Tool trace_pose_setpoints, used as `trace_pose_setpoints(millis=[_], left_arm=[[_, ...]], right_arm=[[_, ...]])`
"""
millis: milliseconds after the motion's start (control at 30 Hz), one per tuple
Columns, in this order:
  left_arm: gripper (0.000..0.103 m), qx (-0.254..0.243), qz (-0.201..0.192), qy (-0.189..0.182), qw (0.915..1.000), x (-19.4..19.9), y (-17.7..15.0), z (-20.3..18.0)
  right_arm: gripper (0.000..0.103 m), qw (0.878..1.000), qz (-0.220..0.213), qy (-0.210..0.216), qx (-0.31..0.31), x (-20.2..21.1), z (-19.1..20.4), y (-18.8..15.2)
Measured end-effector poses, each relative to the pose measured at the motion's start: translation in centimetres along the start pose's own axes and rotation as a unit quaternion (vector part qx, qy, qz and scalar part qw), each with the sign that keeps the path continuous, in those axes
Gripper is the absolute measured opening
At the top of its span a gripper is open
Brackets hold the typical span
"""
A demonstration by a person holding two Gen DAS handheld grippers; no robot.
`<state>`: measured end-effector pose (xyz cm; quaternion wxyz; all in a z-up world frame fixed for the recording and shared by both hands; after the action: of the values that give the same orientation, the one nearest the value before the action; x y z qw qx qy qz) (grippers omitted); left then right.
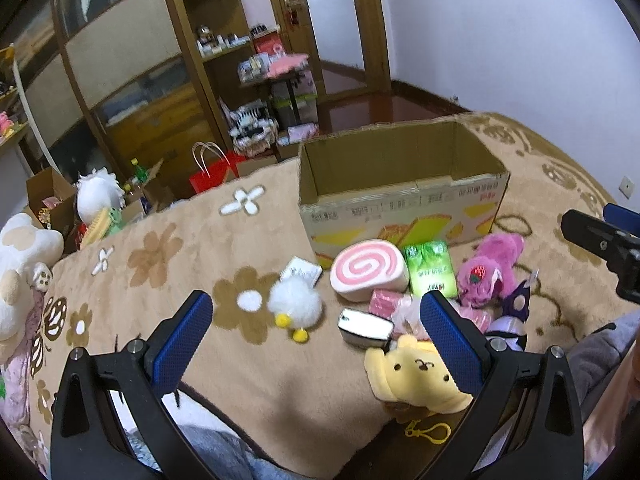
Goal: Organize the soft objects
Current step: 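Grasp the yellow plush dog with the left gripper while the right gripper grasps the purple doll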
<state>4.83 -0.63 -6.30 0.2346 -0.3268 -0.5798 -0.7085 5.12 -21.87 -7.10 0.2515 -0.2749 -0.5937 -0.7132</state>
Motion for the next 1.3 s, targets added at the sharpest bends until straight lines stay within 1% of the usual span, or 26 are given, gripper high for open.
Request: trace_pose_setpoints(millis=[100, 200, 333, 467, 633, 733, 867, 1033, 1167, 1300], left_arm=[[0.102, 0.0, 0.03, -0.015, 0.9994, -1.2, -0.4, -0.5], [0.102, -0.007, 0.048, -0.018, 0.9987, -2.1, -0.6, -1.2], [0.102, -0.01, 0.075, -0.022, 0.9969, -3.5, -1.1, -2.0], [0.102, -0.002, 0.106, -0.033, 0.9938, -5.0, -1.6, -2.4], [0.102, 0.002, 0.141, -0.055, 0.9885, -6.9, -2.1, -3.3], [0.102, 0.007, 0.16, -0.067, 0.9848, -7.7, -2.5, -3.8], [0.102, 0.017, 0.18, -0.078, 0.9804, -8.5, -3.1, -4.1], [0.102, 0.028, 0.202, -0.087, 0.9751, -9.8, -3.7, -4.5], [0.102, 0.028, 0.211, -0.096, 0.9724, -10.1, -3.9, -4.8], [0.102, 0.033, 0.226, -0.106, 0.9677, -10.7, -4.4, -5.1]], right_arm=[[0.103, 0.999, 0.03, 0.008, -0.019, -1.0, -0.2, -0.5], [0.103, 0.998, 0.056, 0.013, -0.038, -1.9, -0.3, -0.9], [0.103, 0.996, 0.079, 0.008, -0.047, -3.2, -0.5, -1.0], [0.103, 0.993, 0.105, 0.013, -0.058, -4.6, -0.7, -1.4], [0.103, 0.988, 0.129, 0.039, -0.076, -5.8, -0.5, -2.0], [0.103, 0.986, 0.142, 0.04, -0.078, -6.3, -0.3, -2.5], [0.103, 0.985, 0.156, 0.03, -0.073, -7.0, -0.1, -3.0], [0.103, 0.981, 0.172, 0.04, -0.081, -8.1, -0.4, -3.4], [0.097, 0.975, 0.2, 0.049, -0.083, -9.2, -0.2, -4.1], [0.089, 0.972, 0.213, 0.055, -0.083, -9.8, 0.1, -4.5]])
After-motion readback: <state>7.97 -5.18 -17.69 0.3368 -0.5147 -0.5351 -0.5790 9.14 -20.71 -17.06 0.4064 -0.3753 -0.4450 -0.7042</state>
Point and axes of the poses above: each gripper's, at about its wrist camera, not at the fingertips, and x roughly against the way its jaws point, z to its left, y to its top, the point moved 5 cm from there along -x, roughly the way its jaws point, and after that the axes turned 4 degrees about -y, right-handed, at the moved point
